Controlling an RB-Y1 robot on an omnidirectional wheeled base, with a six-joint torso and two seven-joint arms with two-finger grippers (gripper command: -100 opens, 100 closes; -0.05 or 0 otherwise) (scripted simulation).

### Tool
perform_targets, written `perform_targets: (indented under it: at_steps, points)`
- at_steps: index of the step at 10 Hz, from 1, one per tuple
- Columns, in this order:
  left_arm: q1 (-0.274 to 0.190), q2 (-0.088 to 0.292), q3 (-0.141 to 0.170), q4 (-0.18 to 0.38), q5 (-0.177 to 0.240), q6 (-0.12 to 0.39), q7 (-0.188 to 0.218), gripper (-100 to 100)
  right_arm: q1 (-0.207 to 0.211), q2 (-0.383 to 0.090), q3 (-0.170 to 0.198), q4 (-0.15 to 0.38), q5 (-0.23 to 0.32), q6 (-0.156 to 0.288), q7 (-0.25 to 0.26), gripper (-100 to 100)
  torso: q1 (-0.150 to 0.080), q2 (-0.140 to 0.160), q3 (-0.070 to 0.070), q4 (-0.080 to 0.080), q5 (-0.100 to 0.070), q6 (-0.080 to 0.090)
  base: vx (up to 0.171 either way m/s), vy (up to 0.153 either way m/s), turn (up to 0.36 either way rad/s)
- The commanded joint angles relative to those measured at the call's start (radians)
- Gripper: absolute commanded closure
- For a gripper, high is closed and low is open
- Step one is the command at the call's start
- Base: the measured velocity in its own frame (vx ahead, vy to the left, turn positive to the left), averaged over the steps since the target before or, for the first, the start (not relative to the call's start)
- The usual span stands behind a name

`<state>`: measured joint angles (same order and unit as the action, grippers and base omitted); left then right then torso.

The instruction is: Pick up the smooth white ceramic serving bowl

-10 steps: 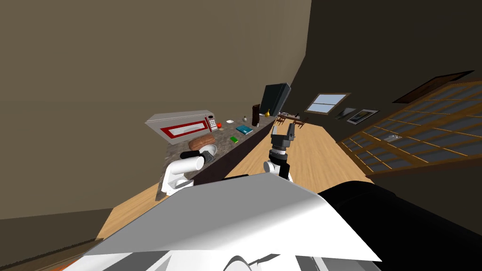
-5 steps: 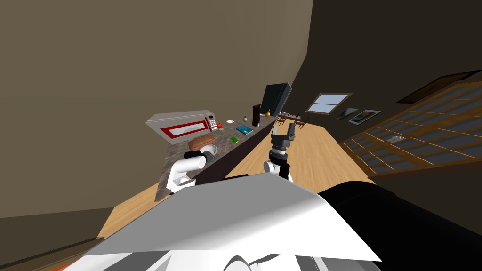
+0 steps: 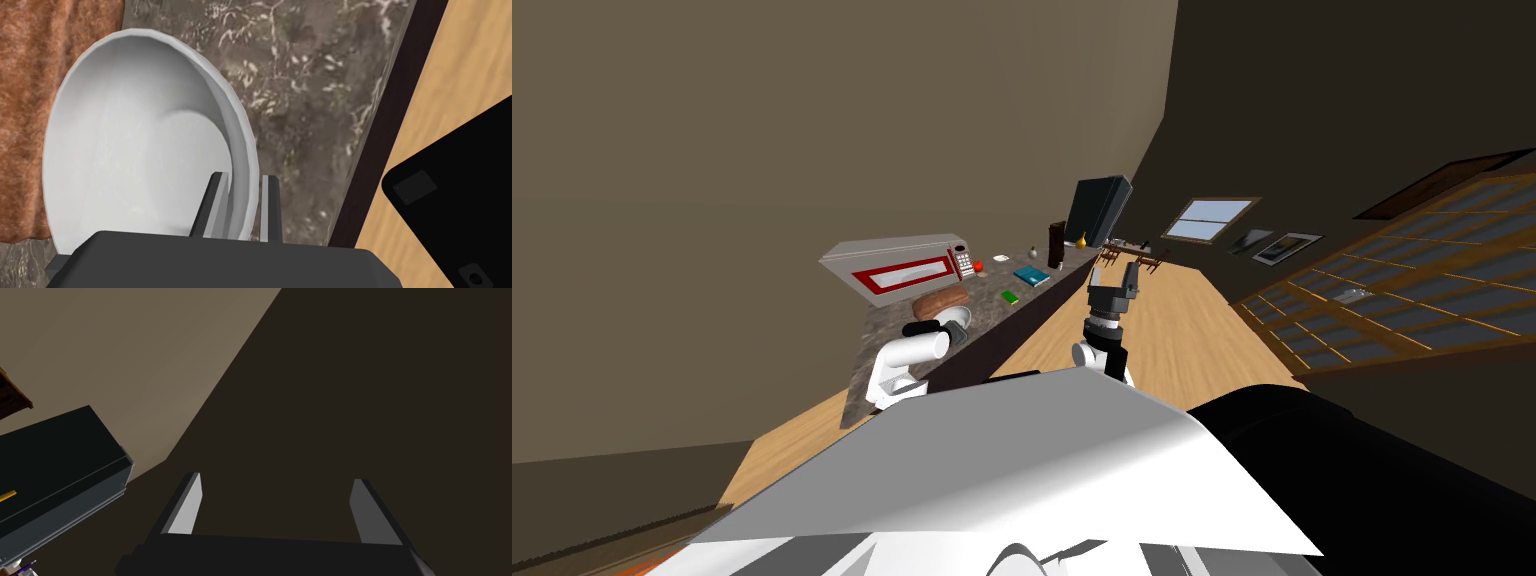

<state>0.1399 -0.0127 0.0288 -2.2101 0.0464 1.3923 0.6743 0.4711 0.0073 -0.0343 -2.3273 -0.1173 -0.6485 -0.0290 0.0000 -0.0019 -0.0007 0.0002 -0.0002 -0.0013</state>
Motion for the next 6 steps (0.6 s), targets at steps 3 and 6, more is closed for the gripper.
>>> perform_targets:
  at_steps: [3, 6]
  points:
    - [0.007, 0.005, -0.003, -0.051, -0.001, 0.046, 0.010, 100, 0.000, 0.000, 0.000, 0.000, 0.000, 0.000, 0.000, 0, 0.000, 0.001, 0.001, 0.001, 0.000, 0.000, -0.008, 0.004, -0.014]
    - [0.005, 0.006, -0.003, -0.054, -0.001, 0.051, 0.012, 0, 0.000, 0.000, 0.000, 0.000, 0.000, 0.000, 0.000, 0, -0.001, 0.002, 0.001, 0.001, -0.001, 0.000, -0.008, 0.004, -0.007]
